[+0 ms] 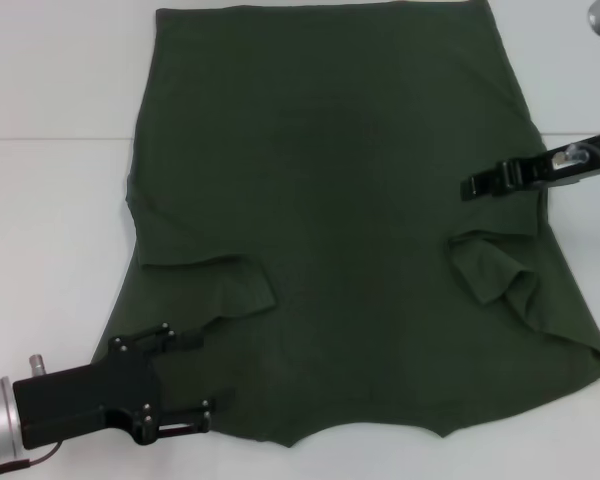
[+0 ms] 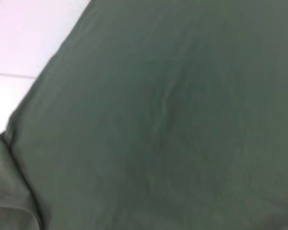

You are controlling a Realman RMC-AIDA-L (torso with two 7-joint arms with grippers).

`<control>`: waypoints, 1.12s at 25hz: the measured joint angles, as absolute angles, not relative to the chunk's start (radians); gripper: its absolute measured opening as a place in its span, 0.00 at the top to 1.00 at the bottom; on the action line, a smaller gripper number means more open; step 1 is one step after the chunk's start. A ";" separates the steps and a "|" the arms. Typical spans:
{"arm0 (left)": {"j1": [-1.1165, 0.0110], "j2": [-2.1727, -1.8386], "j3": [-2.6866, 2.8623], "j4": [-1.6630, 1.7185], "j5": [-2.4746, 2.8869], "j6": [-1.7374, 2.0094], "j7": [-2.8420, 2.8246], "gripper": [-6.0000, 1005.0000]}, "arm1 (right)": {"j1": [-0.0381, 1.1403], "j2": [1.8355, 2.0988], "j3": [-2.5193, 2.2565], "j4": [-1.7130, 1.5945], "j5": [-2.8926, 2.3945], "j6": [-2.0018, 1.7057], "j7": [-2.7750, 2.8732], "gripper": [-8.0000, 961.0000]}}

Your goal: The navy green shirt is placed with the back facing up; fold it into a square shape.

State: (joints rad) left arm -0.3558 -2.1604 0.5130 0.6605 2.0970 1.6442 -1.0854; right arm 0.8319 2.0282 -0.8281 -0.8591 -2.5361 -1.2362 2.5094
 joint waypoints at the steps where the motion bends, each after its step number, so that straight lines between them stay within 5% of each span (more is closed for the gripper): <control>1: -0.356 -2.160 0.510 0.660 2.097 1.643 -1.095 0.14 | 0.819 2.022 -0.827 -0.859 -2.509 -1.242 2.499 0.57; 7: -0.372 -2.138 0.431 0.663 2.091 1.665 -1.370 0.14 | 0.683 2.006 -0.777 -0.858 -2.265 -1.324 2.245 0.44; 12: -0.385 -2.104 0.386 0.669 2.100 1.692 -1.637 0.14 | 0.504 2.022 -0.723 -0.782 -1.993 -1.491 1.731 0.18; 18: -0.392 -2.066 0.334 0.757 2.221 1.733 -2.098 0.14 | 0.377 2.074 -0.717 -0.689 -1.912 -1.596 1.291 0.03; 28: -0.441 -2.039 0.329 0.814 2.389 1.675 -2.437 0.14 | 0.372 2.089 -0.726 -0.614 -1.971 -1.595 1.074 0.04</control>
State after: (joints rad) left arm -0.4414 -2.0393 0.3294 0.8136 2.3895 1.6747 -2.4368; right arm 0.3719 2.0885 -0.7256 -0.6143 -1.9715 -1.5952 1.0744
